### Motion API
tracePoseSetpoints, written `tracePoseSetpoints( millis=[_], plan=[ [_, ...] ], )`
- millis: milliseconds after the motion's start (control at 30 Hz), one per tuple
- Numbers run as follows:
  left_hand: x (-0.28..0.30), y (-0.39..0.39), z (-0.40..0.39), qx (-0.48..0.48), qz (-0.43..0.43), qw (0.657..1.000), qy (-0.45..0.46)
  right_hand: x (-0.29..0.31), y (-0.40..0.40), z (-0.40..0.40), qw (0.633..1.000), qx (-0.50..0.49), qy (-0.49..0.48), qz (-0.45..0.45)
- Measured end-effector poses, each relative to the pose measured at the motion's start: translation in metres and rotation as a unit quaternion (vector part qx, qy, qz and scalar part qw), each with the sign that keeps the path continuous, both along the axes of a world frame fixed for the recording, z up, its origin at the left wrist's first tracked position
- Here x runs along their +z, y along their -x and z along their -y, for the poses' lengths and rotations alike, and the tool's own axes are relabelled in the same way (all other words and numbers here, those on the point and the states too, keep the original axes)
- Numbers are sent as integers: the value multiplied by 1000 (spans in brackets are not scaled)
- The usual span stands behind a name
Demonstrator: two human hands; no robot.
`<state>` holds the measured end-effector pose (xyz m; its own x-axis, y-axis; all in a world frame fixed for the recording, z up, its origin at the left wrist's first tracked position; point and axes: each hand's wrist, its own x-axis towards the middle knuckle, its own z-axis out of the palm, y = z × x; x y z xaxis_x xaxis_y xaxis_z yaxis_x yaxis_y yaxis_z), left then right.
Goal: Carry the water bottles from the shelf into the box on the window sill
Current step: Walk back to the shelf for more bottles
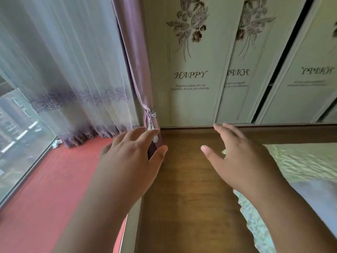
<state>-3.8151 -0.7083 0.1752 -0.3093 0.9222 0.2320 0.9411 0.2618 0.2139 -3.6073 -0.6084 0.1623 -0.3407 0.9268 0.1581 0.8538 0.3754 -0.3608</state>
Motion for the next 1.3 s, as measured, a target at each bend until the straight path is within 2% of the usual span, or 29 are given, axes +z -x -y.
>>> tracePoseSetpoints(
  millis=[233, 500, 700, 1100, 1300],
  plan=[
    [-15, -28, -60, 13, -15, 1000, 10, -6, -16, -54, 999, 15, -9, 42],
    [-29, -16, -127, 2, -17, 1000, 21, -19, -7, -117, 998, 5, 4, 58],
    [-40, 19, -199, -25, 4, 999, 27, -26, 27, -175, 998, -20, 17, 64],
    [-37, 124, -339, -93, -10, 995, 14, -22, 132, -287, 997, -57, 12, 42],
    [-39, 148, -389, -106, 6, 994, 16, -30, 153, -340, 997, -66, 21, 35]
  ],
)
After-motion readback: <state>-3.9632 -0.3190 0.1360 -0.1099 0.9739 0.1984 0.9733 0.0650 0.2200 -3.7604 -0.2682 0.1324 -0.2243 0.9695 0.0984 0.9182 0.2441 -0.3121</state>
